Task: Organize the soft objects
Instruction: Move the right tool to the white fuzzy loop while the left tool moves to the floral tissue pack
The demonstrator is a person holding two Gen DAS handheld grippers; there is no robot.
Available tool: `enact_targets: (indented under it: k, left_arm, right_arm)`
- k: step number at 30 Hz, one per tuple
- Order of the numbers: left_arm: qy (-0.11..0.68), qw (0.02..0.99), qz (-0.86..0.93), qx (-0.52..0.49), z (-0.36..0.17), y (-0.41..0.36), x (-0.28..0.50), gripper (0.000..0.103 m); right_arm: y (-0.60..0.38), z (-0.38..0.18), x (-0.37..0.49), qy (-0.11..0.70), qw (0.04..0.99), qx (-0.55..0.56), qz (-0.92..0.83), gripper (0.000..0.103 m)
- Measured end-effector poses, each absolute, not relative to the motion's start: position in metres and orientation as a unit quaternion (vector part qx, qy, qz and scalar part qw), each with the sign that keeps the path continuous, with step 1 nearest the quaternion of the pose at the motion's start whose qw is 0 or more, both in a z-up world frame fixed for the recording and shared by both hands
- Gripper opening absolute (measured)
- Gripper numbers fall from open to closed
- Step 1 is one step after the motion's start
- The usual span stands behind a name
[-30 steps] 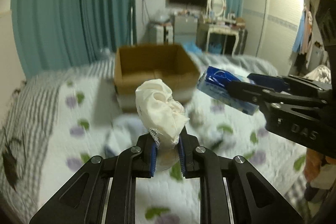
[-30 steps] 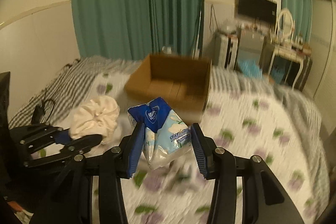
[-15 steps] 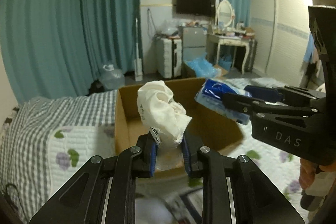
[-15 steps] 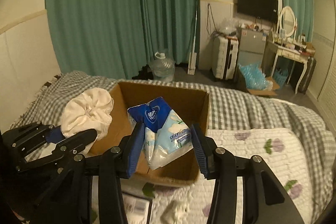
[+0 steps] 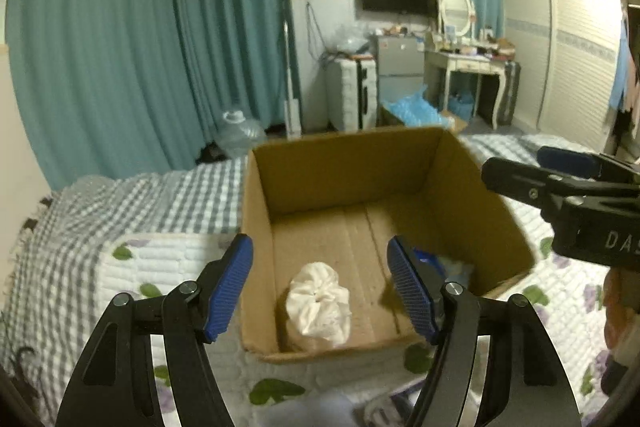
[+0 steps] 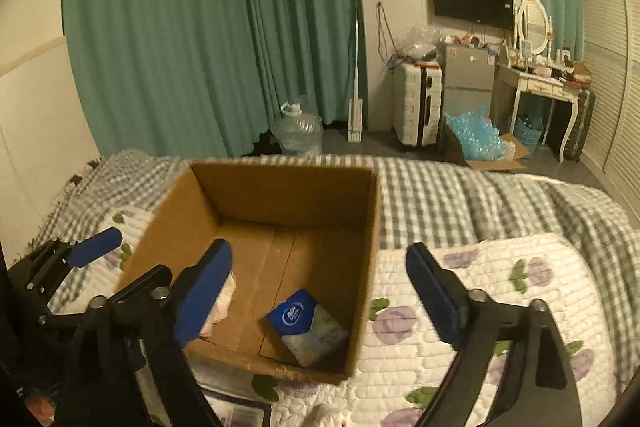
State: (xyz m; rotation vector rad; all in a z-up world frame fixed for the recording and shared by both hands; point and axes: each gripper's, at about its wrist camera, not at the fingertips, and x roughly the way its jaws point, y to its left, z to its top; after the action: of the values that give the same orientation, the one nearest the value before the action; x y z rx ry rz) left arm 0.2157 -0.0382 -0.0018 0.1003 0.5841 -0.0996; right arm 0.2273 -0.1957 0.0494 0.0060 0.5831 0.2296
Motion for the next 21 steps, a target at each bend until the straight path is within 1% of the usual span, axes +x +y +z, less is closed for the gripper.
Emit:
enact_targets:
  k: [5, 6, 7, 13, 18, 21]
  left_arm:
    - [0.242, 0.968, -0.044, 0.047, 0.047, -0.039, 0.17, 0.071]
    - [0.233, 0.971, -0.045, 0.04, 0.061, -0.038, 0.156, 0.076]
    - [0.226, 0.972, -0.047, 0.035, 0.072, -0.037, 0.145, 0.084]
    - [0.157, 0.986, -0.026, 0.04, 0.139, -0.037, 0.061, 0.085]
    - [0.131, 0.99, -0.019, 0.039, 0.17, -0.034, 0.005, 0.085]
    - [0.13, 0.991, -0.012, 0.037, 0.167, -0.032, -0.016, 0.085]
  right_arm:
    - [-0.206, 0.106, 0.178, 0.255, 0.959, -0.017, 0.121, 0.098]
    - [-0.208, 0.121, 0.161, 0.246, 0.961, -0.025, 0.122, 0.099]
    - [-0.209, 0.131, 0.15, 0.238, 0.963, -0.031, 0.122, 0.101]
    - [-0.219, 0.189, 0.066, 0.208, 0.969, -0.052, 0.12, 0.101]
    - [-0.217, 0.204, 0.012, 0.207, 0.969, -0.07, 0.114, 0.101]
    - [-0.217, 0.193, -0.007, 0.221, 0.965, -0.08, 0.115, 0.102]
